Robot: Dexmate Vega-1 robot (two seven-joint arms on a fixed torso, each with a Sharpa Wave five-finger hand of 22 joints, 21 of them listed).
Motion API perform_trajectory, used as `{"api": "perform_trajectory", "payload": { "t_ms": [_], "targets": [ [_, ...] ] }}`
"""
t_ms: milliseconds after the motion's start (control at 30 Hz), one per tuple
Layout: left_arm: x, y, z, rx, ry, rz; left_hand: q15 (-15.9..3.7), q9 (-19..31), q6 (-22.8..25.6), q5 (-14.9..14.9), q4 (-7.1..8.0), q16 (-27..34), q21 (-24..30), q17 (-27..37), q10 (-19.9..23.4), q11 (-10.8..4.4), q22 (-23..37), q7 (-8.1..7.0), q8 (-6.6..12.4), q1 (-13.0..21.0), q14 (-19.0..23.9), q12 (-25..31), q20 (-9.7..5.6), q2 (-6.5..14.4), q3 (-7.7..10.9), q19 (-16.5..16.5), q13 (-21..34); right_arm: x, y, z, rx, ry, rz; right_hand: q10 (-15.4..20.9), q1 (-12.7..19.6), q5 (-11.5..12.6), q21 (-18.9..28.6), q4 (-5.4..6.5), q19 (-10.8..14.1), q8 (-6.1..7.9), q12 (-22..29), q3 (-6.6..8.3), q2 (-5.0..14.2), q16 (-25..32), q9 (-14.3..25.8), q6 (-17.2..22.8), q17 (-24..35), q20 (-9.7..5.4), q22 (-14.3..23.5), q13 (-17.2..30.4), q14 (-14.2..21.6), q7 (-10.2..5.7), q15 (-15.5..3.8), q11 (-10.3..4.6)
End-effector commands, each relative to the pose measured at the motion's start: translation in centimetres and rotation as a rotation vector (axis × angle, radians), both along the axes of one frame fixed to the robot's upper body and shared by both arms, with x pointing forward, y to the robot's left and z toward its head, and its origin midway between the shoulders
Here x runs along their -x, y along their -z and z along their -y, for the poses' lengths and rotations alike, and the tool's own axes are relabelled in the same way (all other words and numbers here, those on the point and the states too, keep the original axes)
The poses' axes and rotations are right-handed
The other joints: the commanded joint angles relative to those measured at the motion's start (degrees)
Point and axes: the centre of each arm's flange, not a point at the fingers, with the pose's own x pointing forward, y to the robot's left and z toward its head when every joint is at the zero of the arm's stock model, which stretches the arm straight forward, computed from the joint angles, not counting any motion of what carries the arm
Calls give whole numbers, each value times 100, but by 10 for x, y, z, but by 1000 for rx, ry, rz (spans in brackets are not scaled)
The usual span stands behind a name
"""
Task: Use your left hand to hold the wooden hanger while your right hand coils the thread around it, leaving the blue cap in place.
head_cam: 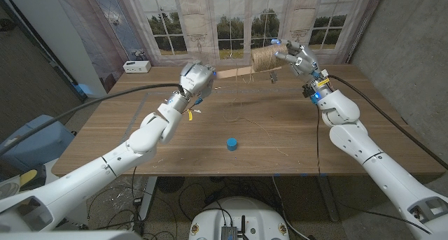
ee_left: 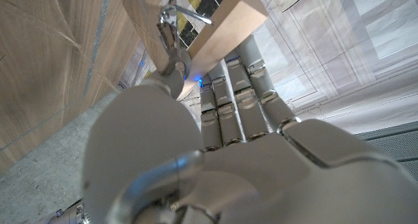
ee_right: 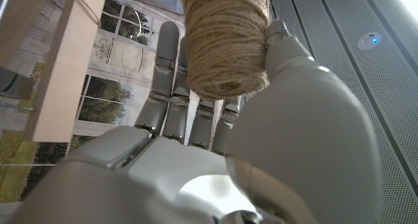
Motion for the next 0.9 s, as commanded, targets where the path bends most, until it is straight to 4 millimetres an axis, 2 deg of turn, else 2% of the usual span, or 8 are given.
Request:
{"api": "perform_trajectory", "payload": {
  "t_ms": [33, 567, 900],
  "targets": [
    [2, 6, 0, -4, 3, -67, -1452, 1087, 594, 51, 90, 37, 41, 33, 720, -663, 6, -529, 21, 227, 1240, 24, -595, 462, 144, -6, 542, -15, -44, 14, -51, 39, 14, 209, 1320, 25, 67, 49, -461, 52, 2, 76, 1389, -13, 13, 37, 59, -1102, 8, 324, 1665, 21, -2253, -176],
    [6, 9, -3, 13, 19, -117, -1453, 1084, 611, 50, 82, 21, 56, 41, 736, -649, 5, -531, 7, 232, 1250, 8, -590, 459, 147, -12, 552, -34, -71, 11, -27, 104, -38, 214, 1320, 26, 128, 47, -503, 51, -14, 82, 1389, -56, 15, 40, 53, -1098, 0, 328, 1668, 35, -2253, -165],
    [7, 9, -6, 38, 15, -161, -1452, 1086, 621, 50, 81, 12, 64, 48, 748, -653, 4, -520, 1, 232, 1256, -6, -586, 459, 148, -17, 552, -41, -75, 13, 19, 202, -95, 211, 1323, 25, 157, 44, -527, 49, -25, 86, 1388, -74, 16, 38, 51, -1096, -4, 329, 1676, 19, -2254, -165]
  ]
}}
